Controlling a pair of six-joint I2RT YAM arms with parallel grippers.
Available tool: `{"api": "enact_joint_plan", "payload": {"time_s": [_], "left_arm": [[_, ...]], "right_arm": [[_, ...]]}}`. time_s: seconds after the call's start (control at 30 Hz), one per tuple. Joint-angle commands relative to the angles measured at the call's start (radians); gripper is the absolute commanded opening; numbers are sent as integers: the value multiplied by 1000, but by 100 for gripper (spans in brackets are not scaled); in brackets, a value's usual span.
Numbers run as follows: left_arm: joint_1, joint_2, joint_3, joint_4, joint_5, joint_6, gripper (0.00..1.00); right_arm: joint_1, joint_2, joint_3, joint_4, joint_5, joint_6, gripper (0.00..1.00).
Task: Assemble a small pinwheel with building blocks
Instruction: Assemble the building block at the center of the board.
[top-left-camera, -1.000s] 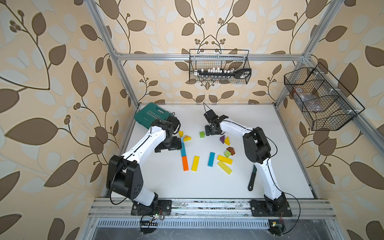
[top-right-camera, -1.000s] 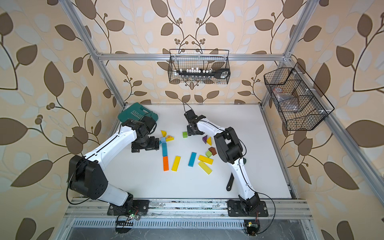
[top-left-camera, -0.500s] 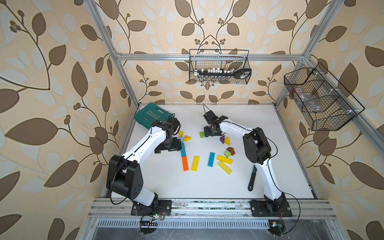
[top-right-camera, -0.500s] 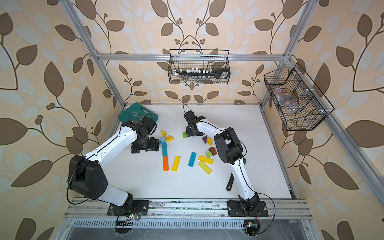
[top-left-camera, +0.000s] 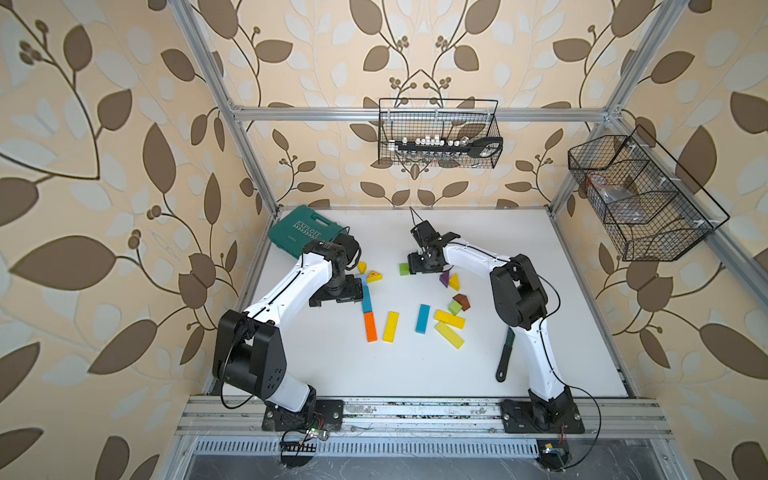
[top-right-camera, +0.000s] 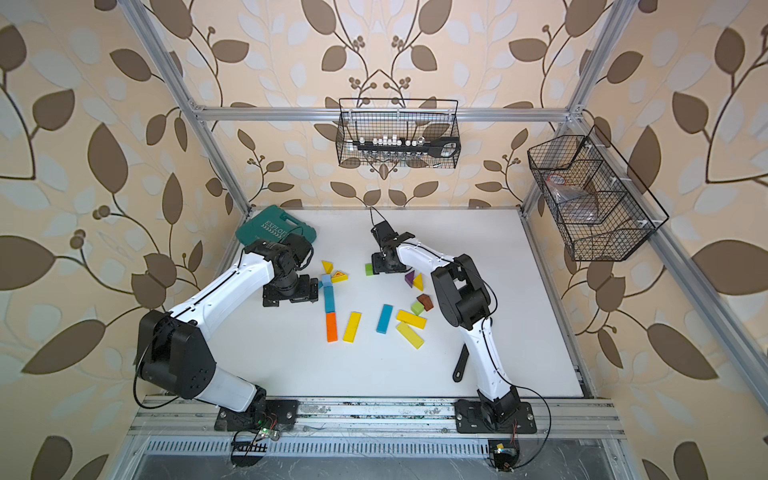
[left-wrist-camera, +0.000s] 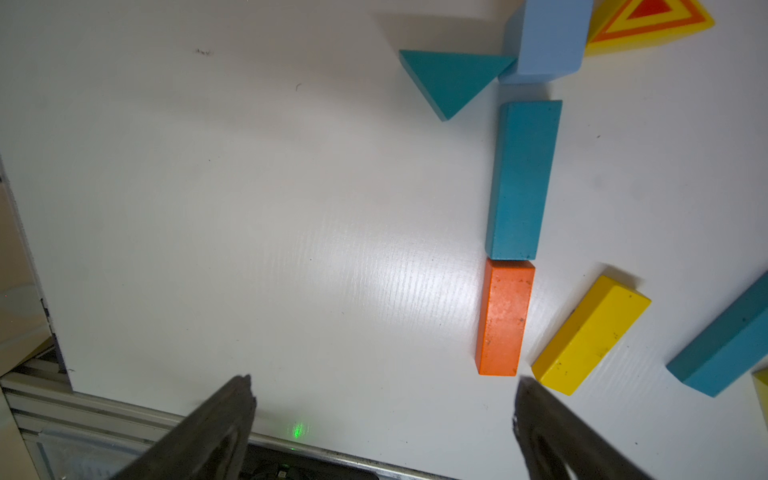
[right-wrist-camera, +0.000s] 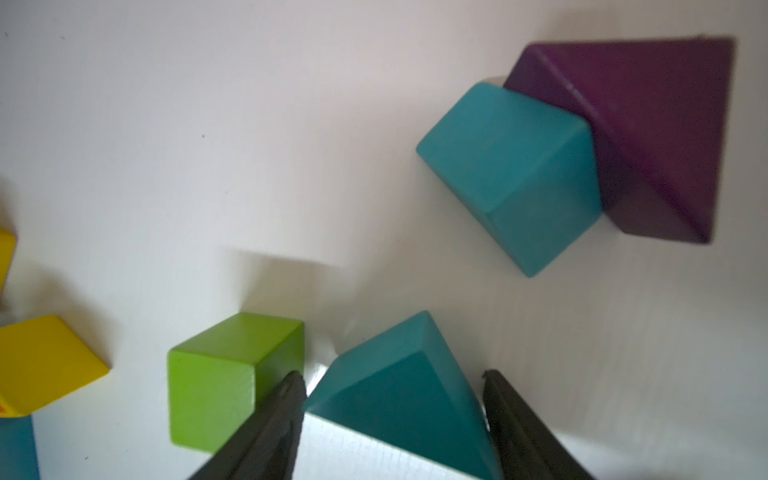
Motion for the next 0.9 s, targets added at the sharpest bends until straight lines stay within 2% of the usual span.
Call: {"api": "enact_joint_plan", "payload": {"time_s": [0.0, 0.27, 0.5, 0.87], "left_arm": [[12, -1, -6, -22, 9, 9, 99], [12, 13, -3, -20, 14, 8, 99], [12, 17, -3, -18, 15, 8, 99], [12, 30, 1, -17, 17, 11, 99]], "right_arm": [[-18, -42, -42, 48, -61, 15, 69], [-55, -86, -118, 173, -195, 11, 74], [-63, -47, -91, 208, -293, -5, 75], [-65, -25, -71, 213, -341, -33, 75]]}}
